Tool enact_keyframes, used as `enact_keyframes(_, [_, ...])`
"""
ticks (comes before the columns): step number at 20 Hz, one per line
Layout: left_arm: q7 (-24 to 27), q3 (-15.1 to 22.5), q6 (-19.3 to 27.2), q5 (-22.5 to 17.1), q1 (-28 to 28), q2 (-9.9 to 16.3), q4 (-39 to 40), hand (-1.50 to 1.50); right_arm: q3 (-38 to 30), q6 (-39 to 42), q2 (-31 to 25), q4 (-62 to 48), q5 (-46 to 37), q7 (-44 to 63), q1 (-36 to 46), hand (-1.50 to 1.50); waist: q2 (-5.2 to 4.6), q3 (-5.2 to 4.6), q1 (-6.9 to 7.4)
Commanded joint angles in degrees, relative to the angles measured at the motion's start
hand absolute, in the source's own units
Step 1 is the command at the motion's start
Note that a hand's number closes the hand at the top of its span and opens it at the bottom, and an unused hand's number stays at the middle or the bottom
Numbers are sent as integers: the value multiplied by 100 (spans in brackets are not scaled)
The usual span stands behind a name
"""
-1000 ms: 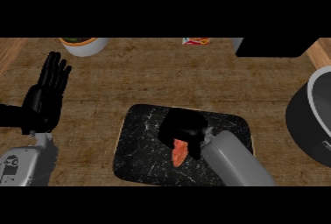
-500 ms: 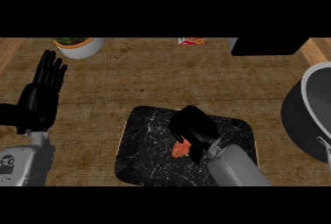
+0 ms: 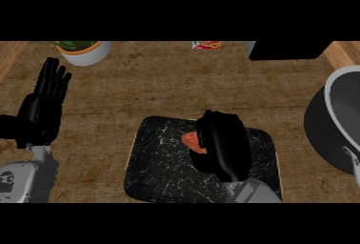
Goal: Pick the sweet potato from the tray and place it in the pot
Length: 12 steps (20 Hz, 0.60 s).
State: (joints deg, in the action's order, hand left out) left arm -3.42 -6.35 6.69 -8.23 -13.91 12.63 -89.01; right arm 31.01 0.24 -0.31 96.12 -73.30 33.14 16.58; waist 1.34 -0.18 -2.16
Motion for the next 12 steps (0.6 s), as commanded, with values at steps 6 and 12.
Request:
enact_keyframes(6, [-47, 0, 55, 39, -269, -42, 157, 0, 80, 413, -229, 2397, -1879, 1949, -361, 150, -81, 14, 8])
enact_keyframes(12, [-43, -20, -280, -72, 224, 136, -330, 0, -1013, 568, -1002, 3530, -1420, 1545, -1124, 150, -118, 22, 185])
